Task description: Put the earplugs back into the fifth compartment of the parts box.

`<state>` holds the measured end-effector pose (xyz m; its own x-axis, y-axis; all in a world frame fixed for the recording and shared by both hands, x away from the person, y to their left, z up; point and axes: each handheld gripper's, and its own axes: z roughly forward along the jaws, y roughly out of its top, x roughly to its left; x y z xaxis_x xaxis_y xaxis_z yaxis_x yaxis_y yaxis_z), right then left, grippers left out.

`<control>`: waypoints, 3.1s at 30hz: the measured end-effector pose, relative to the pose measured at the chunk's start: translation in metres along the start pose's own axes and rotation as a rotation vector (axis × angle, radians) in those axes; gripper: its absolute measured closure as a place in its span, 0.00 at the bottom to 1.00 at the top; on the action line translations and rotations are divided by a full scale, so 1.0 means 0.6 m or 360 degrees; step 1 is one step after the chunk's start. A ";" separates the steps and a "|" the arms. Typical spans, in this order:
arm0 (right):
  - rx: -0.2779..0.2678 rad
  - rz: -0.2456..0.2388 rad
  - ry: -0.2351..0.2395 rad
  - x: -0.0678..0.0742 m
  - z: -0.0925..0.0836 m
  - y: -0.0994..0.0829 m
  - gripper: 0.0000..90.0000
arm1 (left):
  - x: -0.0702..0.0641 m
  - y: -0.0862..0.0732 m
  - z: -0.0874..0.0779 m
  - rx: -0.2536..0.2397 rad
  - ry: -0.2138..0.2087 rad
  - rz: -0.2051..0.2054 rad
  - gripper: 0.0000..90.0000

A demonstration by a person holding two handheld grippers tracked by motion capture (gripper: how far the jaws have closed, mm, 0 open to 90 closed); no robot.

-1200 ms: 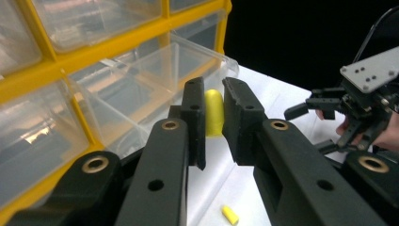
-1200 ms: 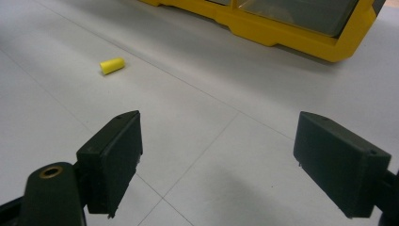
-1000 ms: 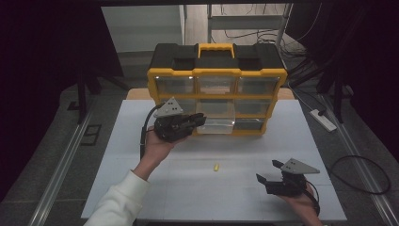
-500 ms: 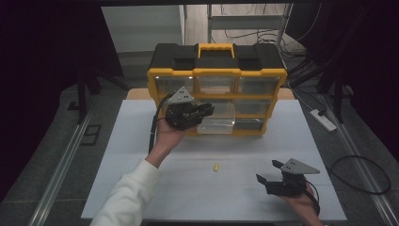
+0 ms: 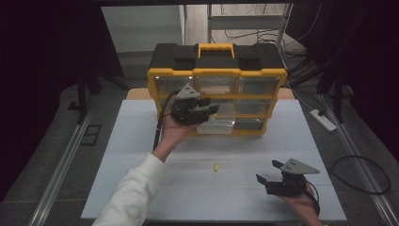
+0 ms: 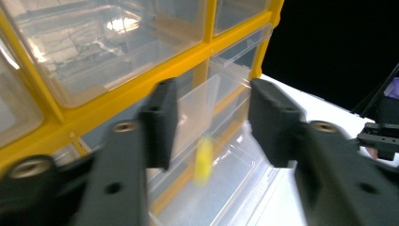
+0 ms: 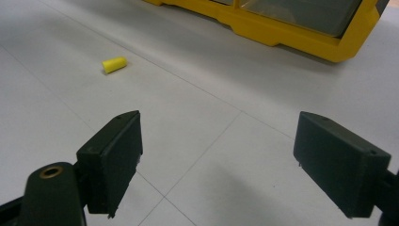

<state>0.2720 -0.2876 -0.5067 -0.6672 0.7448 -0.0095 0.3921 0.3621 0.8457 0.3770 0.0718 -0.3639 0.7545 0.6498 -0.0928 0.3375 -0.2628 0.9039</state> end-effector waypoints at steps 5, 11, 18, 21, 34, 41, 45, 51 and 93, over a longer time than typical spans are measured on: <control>0.0001 0.0001 0.0001 0.000 0.000 0.000 0.19 | -0.006 -0.001 -0.013 -0.0007 -0.0016 0.0024 0.35; -0.0002 0.0006 0.0003 0.000 0.001 0.000 0.19 | -0.024 -0.014 -0.033 0.0030 0.0015 0.0067 0.17; -0.0003 0.0000 0.0001 0.000 0.000 0.000 0.19 | -0.031 -0.034 -0.052 0.0046 0.0006 0.0076 0.15; -0.0005 0.0004 -0.0002 0.000 0.000 -0.001 0.19 | -0.033 -0.043 -0.059 0.0060 0.0001 0.0076 0.16; -0.0002 -0.0001 -0.0001 0.000 0.000 0.000 0.19 | -0.046 -0.085 -0.086 0.0140 0.0006 0.0110 0.17; -0.0001 0.0000 -0.0002 0.000 0.000 0.000 0.19 | -0.051 -0.107 -0.087 0.0186 -0.0027 0.0100 0.18; 0.0003 0.0000 -0.0001 0.000 0.000 0.000 0.19 | -0.053 -0.120 -0.080 0.0223 -0.0046 0.0094 0.18; 0.0000 -0.0004 0.0002 0.000 -0.001 0.000 0.19 | -0.052 -0.138 -0.068 0.0283 -0.0062 0.0070 0.18; -0.0019 -0.0001 0.0011 0.000 -0.002 -0.001 0.19 | -0.081 -0.201 0.062 0.0688 -0.0207 0.0100 0.17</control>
<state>0.2711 -0.2883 -0.5064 -0.6717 0.7408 -0.0066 0.3843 0.3559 0.8519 0.3203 0.0453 -0.4838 0.8359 0.5356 -0.1200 0.4723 -0.5903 0.6546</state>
